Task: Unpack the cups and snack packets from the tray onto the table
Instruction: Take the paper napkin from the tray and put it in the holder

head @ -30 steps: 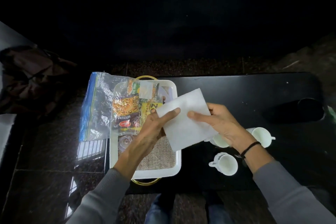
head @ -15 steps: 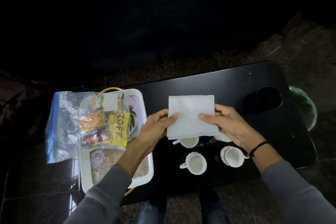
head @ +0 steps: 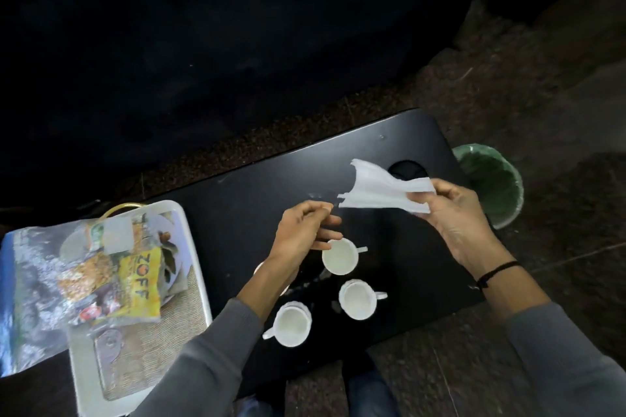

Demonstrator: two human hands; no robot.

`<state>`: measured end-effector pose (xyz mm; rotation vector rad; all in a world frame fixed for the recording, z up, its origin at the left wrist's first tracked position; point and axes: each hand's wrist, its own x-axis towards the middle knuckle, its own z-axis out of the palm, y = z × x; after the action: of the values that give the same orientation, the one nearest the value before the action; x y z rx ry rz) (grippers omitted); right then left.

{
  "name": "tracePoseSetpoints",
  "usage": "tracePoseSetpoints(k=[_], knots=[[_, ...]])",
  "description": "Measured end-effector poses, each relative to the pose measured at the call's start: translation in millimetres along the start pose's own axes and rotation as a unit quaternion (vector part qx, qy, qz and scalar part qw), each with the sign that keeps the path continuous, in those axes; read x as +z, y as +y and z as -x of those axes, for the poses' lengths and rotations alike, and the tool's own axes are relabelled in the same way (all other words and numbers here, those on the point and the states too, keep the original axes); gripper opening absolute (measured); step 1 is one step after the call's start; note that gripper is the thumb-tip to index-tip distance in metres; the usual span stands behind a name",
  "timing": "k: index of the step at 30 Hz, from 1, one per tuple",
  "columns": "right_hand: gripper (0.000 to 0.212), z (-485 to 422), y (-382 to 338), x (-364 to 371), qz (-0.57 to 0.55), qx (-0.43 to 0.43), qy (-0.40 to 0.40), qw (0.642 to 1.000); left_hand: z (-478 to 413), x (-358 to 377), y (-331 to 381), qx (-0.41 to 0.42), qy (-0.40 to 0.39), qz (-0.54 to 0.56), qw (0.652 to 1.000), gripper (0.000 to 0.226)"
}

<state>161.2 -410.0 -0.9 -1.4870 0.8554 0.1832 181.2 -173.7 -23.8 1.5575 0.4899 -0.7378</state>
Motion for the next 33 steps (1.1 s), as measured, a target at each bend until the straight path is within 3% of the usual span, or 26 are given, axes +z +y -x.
tracePoseSetpoints(k=[2,6,12,18,22,29,33], knots=[[0.027,-10.6,-8.7,-16.3,0.019,-0.029,0.031,0.999,-7.4,16.5,7.1,-0.001,-0.01,-0.018,1.0,0.015],[0.02,-26.0,-19.9,-45.1,0.17,-0.089,0.086,0.978,-18.9,44.2,15.5,-0.003,-0.024,-0.034,0.999,0.018],[0.026,-40.6,-28.6,-57.0,0.354,-0.131,0.061,0.924,-27.7,67.0,13.8,-0.008,-0.03,-0.032,0.999,0.019],[0.014,-57.3,-26.8,-49.5,0.409,-0.132,0.055,0.902,-31.8,72.8,4.5,-0.01,-0.019,-0.025,0.999,0.02],[0.016,-64.7,-24.9,-39.7,0.434,-0.152,0.052,0.887,-33.4,77.2,0.8,-0.01,-0.018,-0.023,1.0,0.021],[0.009,-67.0,-29.9,-27.7,0.535,-0.273,0.053,0.798,-36.7,88.8,-1.9,0.023,-0.014,-0.037,0.999,0.021],[0.007,-72.4,-22.3,-20.1,0.555,-0.236,0.037,0.797,-39.5,97.7,-3.5,0.058,-0.012,-0.057,0.997,0.021]])
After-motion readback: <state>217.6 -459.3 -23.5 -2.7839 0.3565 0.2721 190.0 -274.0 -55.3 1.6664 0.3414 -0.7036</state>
